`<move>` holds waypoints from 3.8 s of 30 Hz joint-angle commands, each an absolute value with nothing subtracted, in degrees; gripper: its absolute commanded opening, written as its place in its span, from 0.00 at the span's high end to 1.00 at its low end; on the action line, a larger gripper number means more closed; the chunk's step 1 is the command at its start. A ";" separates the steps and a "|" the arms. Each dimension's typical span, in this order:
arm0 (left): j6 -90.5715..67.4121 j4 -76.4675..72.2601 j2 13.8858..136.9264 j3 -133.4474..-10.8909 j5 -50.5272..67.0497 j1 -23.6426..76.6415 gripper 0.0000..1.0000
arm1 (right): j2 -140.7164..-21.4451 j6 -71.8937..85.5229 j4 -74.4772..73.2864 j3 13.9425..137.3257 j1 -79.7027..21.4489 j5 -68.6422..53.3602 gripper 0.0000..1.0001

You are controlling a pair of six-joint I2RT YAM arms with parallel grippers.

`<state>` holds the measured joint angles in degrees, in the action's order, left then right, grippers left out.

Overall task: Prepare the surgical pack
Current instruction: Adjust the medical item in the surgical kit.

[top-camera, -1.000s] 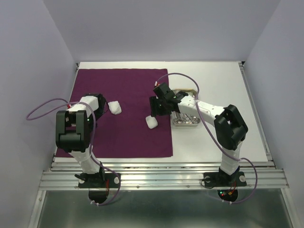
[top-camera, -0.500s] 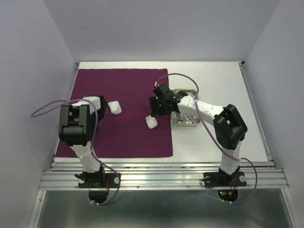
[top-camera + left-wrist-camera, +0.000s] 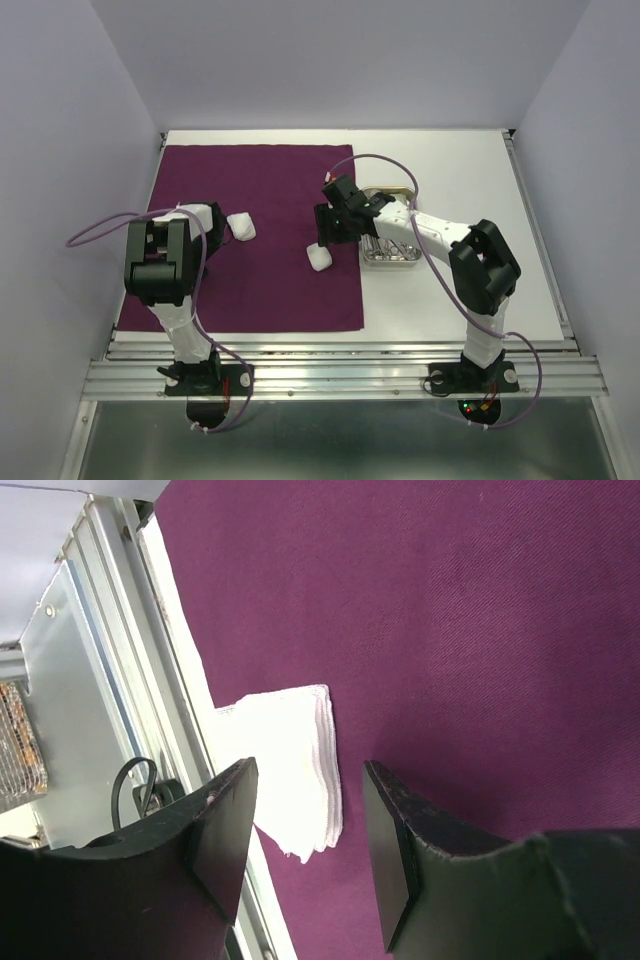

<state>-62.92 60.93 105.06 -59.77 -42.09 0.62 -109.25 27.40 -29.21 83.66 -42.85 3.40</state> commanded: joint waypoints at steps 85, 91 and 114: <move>-62.67 61.08 110.83 -58.98 -42.10 -1.49 0.64 | -109.95 29.71 -26.28 85.17 -43.42 6.77 0.36; -62.84 61.35 109.95 -59.06 -42.10 -1.32 1.00 | -109.34 29.62 -26.02 84.03 -43.42 7.12 0.36; -61.79 64.51 105.46 -68.54 -41.48 8.69 1.00 | -111.80 29.53 -25.40 82.79 -43.42 12.13 0.36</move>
